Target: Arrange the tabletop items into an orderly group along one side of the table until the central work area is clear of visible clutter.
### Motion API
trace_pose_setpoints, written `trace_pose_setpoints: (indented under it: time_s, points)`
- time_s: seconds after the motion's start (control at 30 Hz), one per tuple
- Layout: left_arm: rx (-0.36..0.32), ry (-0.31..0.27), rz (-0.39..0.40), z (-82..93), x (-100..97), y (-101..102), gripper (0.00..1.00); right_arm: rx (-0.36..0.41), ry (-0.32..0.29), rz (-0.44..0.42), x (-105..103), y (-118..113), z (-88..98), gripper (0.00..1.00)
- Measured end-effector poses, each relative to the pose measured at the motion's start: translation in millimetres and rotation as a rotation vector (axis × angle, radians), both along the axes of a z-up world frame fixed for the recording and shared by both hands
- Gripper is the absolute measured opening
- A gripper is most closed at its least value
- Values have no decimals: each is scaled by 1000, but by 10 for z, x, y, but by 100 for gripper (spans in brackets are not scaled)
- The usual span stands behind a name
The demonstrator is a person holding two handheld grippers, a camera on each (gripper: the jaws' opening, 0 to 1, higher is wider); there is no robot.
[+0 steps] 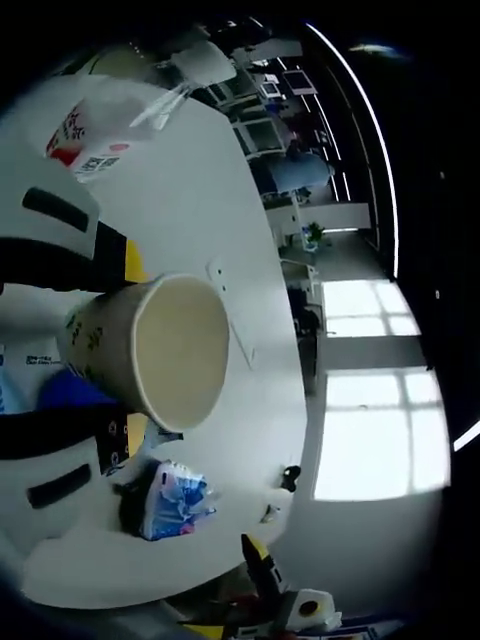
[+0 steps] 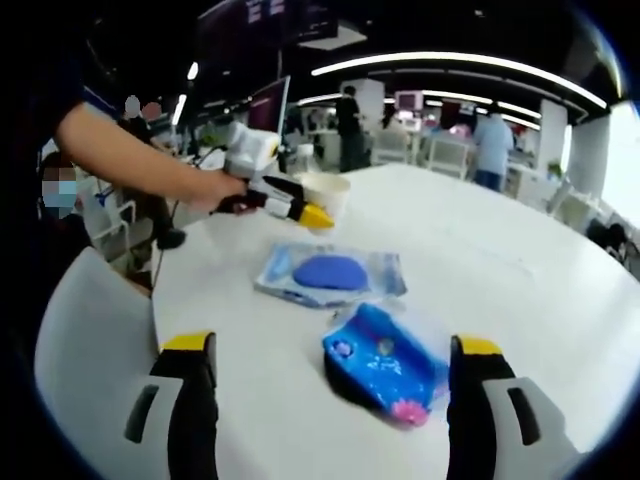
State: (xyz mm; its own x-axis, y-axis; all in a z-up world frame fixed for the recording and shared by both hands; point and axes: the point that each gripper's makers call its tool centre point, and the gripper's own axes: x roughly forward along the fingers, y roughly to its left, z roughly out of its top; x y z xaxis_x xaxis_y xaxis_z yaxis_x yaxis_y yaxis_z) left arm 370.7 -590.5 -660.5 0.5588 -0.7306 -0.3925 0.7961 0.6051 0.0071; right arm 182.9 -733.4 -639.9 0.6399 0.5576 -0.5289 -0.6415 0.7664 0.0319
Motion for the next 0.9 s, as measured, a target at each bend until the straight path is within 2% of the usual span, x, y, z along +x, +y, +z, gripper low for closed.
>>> trace_pose_setpoints:
  time_s: [0.23, 0.9]
  points:
    - [8, 6, -1, -66, 72, 15, 43, -4, -3, -4, -7, -8, 1, 94]
    - [8, 13, 33, -202, 305, 73, 43, 20, 41, -51, -24, -94, -111, 93]
